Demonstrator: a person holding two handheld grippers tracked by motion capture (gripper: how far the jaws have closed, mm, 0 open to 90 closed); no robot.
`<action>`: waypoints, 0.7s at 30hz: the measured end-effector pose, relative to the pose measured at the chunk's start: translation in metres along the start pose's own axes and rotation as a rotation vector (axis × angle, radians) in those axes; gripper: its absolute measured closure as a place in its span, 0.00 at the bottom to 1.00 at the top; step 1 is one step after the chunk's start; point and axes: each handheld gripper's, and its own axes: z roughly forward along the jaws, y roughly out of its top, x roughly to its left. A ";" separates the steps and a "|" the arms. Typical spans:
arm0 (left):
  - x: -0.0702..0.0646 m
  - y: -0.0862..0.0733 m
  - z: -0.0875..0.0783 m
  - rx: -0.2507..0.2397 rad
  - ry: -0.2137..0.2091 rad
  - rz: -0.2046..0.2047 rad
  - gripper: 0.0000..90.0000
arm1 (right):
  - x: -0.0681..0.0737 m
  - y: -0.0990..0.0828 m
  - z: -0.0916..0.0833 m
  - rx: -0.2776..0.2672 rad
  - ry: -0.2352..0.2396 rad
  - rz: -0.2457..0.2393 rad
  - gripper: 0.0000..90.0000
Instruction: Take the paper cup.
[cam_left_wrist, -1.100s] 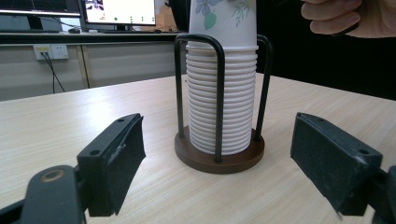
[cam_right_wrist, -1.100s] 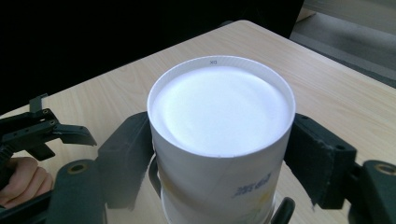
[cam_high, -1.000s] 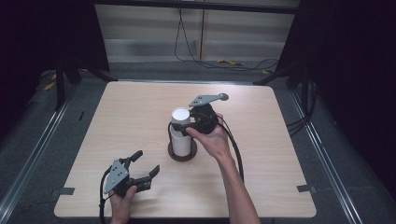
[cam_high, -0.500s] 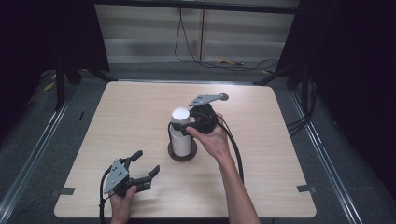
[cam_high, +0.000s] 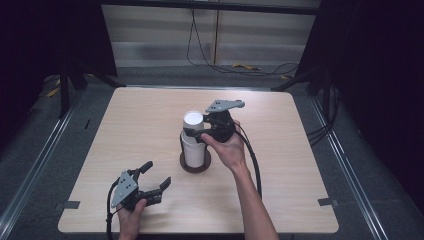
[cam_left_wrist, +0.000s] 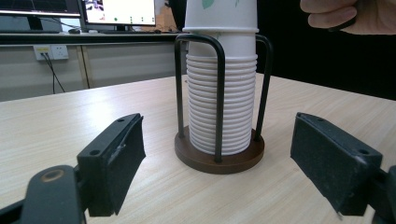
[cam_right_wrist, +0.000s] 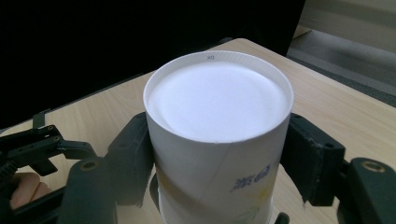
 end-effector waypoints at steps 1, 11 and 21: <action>0.000 0.000 0.000 0.000 0.000 0.001 0.19 | 0.000 0.000 -0.001 -0.006 -0.001 0.001 0.35; 0.000 0.000 0.000 -0.003 0.000 0.000 0.19 | 0.000 0.003 -0.008 -0.063 0.006 0.005 0.36; 0.000 0.000 0.000 -0.003 -0.001 0.002 0.19 | 0.000 0.007 -0.013 -0.107 0.014 0.007 0.37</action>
